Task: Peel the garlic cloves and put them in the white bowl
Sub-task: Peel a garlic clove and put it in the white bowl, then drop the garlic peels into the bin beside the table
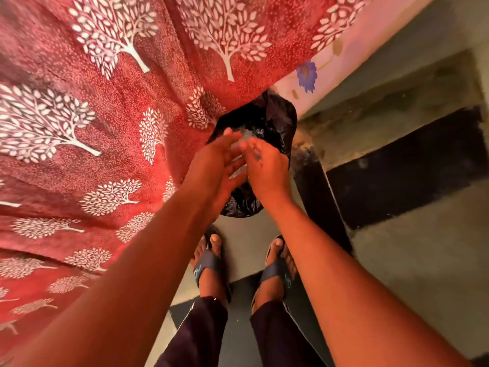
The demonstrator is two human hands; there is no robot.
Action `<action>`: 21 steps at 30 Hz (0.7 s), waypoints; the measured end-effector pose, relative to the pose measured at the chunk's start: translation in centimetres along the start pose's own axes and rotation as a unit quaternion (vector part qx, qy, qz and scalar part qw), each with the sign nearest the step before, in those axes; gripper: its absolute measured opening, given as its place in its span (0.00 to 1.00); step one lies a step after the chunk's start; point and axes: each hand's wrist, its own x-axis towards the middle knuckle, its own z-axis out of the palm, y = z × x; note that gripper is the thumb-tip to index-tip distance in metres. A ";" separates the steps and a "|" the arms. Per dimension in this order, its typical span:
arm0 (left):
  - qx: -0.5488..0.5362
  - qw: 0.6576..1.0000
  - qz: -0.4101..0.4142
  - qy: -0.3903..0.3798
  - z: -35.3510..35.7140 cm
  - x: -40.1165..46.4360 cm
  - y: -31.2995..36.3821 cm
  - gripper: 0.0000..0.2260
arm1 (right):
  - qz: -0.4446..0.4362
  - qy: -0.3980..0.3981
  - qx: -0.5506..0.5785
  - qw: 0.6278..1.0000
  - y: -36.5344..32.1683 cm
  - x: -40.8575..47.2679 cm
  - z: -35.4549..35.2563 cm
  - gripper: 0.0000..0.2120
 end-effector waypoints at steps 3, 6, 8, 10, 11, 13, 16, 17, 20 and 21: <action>0.051 0.997 0.024 0.050 -0.6 -4.3 0.8 0.12 | 0.041 0.050 0.037 0.997 -3.5 -2.4 -2.1 0.16; 0.066 0.996 0.030 0.044 -0.3 -10.3 3.0 0.14 | 0.077 0.080 0.096 0.989 -7.7 -5.8 -5.1 0.08; 0.087 0.995 0.040 0.031 0.4 -15.5 4.9 0.13 | 0.071 0.097 0.115 0.986 -11.7 -8.7 -8.1 0.07; 0.119 0.991 0.058 0.013 1.4 -21.2 6.9 0.12 | 0.070 0.115 0.142 0.981 -16.4 -12.2 -11.6 0.06; 0.135 0.988 0.071 0.003 2.0 -23.9 7.7 0.12 | 0.069 0.123 0.153 0.978 -18.6 -13.8 -13.2 0.06; 0.159 0.983 0.089 -0.029 3.4 -30.3 9.7 0.11 | 0.069 0.145 0.160 0.974 -23.8 -18.0 -17.2 0.06; 0.181 0.975 0.103 -0.081 6.0 -39.6 11.9 0.07 | 0.054 0.181 0.154 0.970 -30.4 -24.1 -23.1 0.06; 0.193 0.970 0.106 -0.102 6.8 -42.5 12.4 0.07 | 0.049 0.201 0.152 0.967 -32.3 -26.3 -25.2 0.06; 0.225 0.956 0.119 -0.148 9.5 -50.3 12.6 0.09 | 0.037 0.256 0.141 0.955 -36.8 -32.9 -30.9 0.06; 0.235 0.950 0.128 -0.161 10.4 -52.2 12.2 0.09 | 0.038 0.274 0.148 0.949 -37.6 -34.6 -32.2 0.06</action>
